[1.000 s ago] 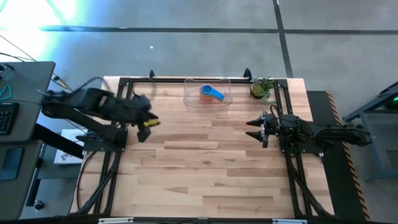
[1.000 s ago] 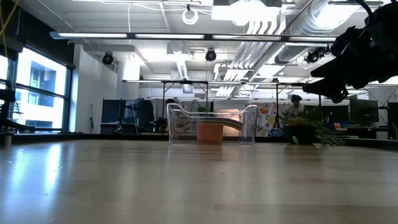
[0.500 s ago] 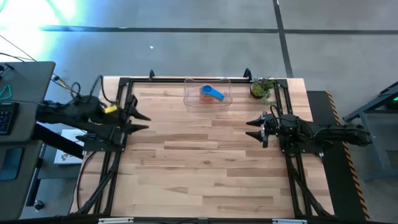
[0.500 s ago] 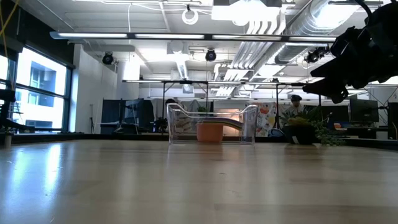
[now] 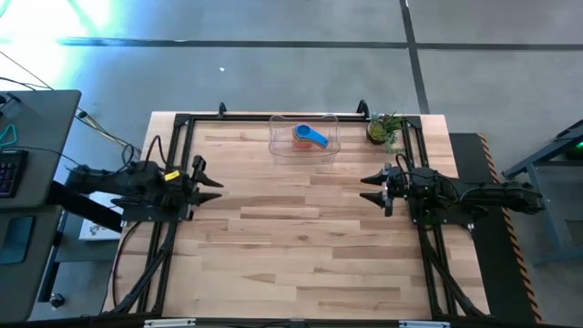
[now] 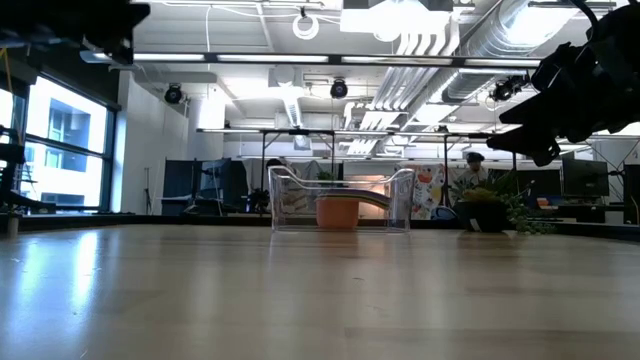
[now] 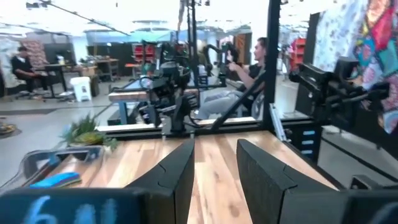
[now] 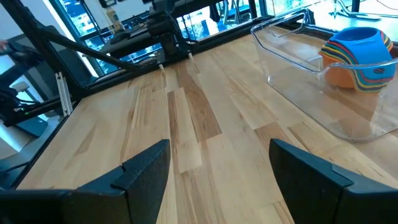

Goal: Nest measuring cups in basket
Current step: Return to Home Position

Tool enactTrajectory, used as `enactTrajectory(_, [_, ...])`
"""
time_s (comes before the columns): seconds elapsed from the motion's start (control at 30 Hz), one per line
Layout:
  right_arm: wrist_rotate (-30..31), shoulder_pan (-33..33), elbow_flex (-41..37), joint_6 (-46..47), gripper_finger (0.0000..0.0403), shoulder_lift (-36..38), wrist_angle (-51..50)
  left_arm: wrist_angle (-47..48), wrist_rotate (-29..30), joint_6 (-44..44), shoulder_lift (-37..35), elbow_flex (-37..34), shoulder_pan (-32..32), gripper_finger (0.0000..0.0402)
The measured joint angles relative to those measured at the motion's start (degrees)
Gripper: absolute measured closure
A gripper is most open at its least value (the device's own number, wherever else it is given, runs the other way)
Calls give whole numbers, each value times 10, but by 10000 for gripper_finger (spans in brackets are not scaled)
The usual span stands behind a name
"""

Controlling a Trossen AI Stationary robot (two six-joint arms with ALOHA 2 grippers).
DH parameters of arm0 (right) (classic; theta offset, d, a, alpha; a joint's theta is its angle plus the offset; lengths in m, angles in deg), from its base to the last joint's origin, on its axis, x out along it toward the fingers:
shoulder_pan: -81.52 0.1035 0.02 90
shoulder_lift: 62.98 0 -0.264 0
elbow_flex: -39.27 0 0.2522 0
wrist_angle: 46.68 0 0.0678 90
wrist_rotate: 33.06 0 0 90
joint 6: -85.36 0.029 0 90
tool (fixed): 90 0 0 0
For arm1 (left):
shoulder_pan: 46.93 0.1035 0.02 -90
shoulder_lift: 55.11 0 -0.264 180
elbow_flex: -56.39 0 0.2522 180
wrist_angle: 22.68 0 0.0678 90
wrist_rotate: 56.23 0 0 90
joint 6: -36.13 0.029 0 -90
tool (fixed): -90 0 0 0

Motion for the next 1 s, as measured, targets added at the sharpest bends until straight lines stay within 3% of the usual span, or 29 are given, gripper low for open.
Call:
enactTrajectory(0.17, [0, 0, 0, 0, 137, 0, 0, -1, 0, -16, -78, -56, 29, 291])
enactTrajectory(0.4, [0, 0, 0, 0, 137, 0, 0, -13, -24, -45, -79, -93, 62, 291])
enactTrajectory(0.57, [0, 0, 0, 0, 137, 0, 0, -11, -73, -58, -79, -122, 73, 291])
enactTrajectory(1.0, [0, 0, 0, 0, 137, 0, 0, -10, -64, -60, -71, -121, 73, 291])
